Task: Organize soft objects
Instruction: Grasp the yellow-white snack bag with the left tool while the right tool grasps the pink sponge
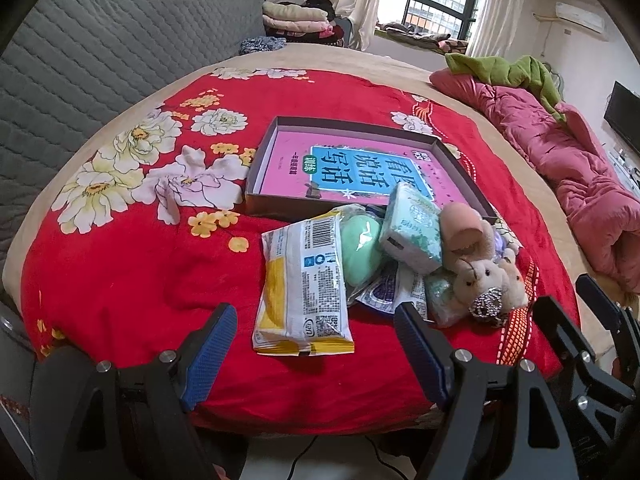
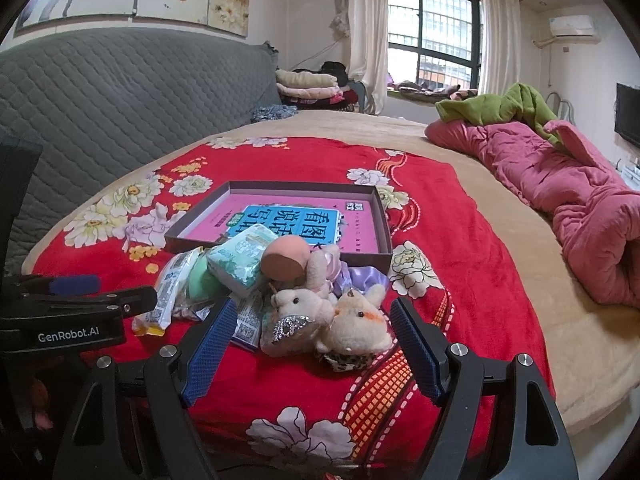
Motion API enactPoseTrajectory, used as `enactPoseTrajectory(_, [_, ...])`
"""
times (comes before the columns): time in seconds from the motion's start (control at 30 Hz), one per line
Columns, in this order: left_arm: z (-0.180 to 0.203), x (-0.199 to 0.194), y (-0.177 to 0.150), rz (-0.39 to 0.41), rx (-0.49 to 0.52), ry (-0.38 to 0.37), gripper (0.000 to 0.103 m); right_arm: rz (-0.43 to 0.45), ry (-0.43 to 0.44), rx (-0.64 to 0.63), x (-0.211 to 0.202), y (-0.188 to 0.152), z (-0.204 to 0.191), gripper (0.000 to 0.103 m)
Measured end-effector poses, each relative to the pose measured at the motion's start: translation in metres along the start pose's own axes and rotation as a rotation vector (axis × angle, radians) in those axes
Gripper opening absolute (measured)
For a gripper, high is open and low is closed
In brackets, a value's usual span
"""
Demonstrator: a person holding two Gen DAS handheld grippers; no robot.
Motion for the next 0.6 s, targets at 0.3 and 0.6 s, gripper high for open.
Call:
enactPoseTrajectory(0.3, [-0.008,0.015,-0.005,-0.034,-0.029,0.015,0.080,0.002,0.016,-0.023,0.008,-0.002,-0.003,0.080])
enactPoseTrajectory(0.6, [-0.016,0.037,-0.011,-0.078,-0.056,0.037,0.080,0.001,0.031,-0.050,0.020,-0.003,-0.008,0.080])
Point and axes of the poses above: each gripper's, at about its wrist camera, not at the fingertips, and x roughly the way its jaws point, z to its right, y to its top, the point moved 4 cm from there along x, roughly the way its jaws point, and after that the axes turned 15 degrees about z, right-handed, at the moved point
